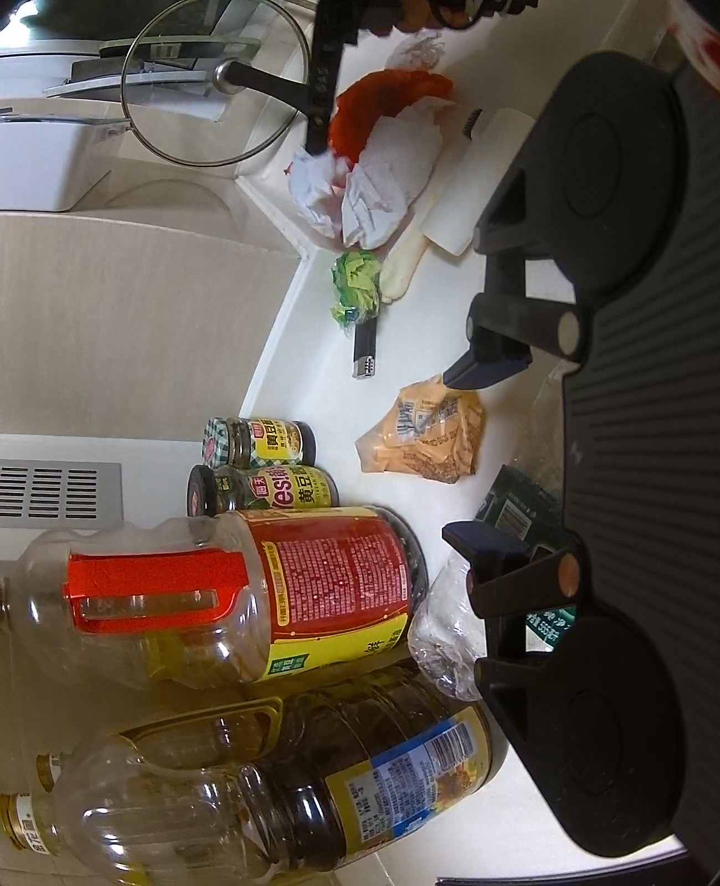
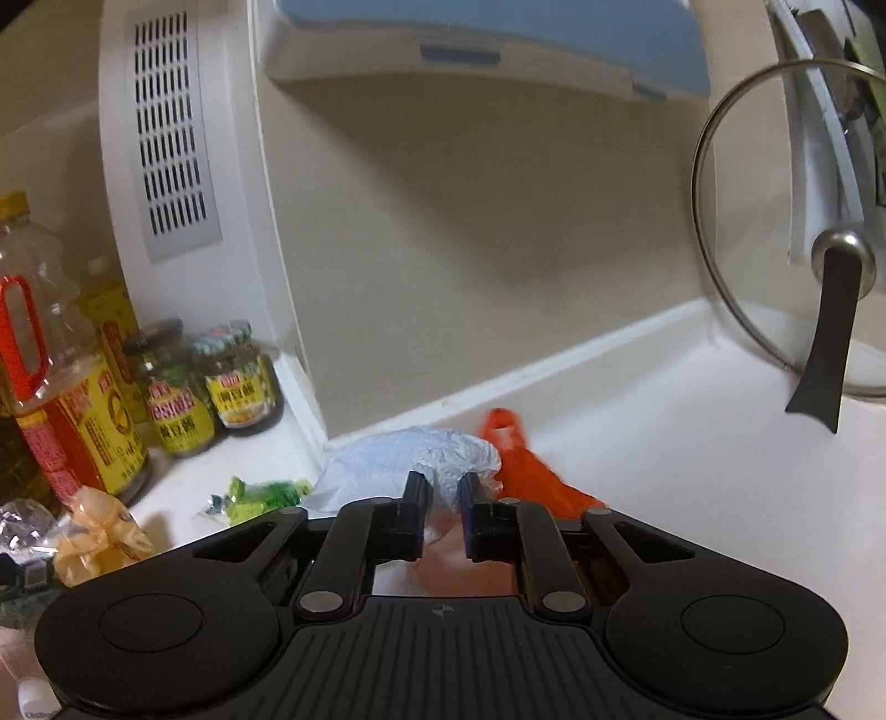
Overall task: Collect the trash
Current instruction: 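Grasp the orange snack bag with the left tool while the right tool grasps the white tissue, then carry the orange snack bag and white tissue down over the wastebasket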
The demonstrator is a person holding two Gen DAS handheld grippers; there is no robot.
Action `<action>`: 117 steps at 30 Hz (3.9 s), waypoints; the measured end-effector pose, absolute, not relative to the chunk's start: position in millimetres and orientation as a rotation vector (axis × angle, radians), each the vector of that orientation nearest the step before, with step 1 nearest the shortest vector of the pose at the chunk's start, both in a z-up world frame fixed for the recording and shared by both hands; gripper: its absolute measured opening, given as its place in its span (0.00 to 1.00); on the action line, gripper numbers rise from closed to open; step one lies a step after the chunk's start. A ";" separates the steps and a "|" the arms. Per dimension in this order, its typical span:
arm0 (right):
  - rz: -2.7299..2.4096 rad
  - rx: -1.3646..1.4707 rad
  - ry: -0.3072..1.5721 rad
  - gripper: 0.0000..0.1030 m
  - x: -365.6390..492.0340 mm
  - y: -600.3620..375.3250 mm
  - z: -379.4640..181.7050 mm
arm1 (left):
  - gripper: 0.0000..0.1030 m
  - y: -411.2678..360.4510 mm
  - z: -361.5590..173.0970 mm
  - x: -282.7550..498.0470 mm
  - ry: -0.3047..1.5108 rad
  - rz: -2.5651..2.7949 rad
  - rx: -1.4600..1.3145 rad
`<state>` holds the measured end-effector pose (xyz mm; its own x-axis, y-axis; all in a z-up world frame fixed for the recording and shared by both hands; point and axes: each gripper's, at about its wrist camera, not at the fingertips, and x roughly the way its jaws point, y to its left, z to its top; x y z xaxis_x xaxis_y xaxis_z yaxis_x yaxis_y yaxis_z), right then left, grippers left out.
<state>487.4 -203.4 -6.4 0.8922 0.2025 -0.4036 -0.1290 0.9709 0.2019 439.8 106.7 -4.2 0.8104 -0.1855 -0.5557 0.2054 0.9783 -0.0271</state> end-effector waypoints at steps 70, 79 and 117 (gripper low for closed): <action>0.353 0.377 0.342 0.09 197.8 -253.8 45.2 | 0.40 41.3 30.4 247.1 0.587 -0.316 -0.016; 0.450 0.368 0.431 0.09 160.2 -237.5 25.3 | 0.40 28.7 6.6 192.1 0.663 -0.309 -0.048; 0.495 0.144 1.001 0.09 164.3 -167.2 -184.7 | 0.40 37.5 -170.8 159.0 1.076 -0.209 -0.112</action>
<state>164.3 -167.2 -184.8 0.4394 0.4618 -0.7705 -0.3323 0.8805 0.3381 159.0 37.5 -170.8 0.4578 -0.2241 -0.8603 0.1149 0.9745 -0.1927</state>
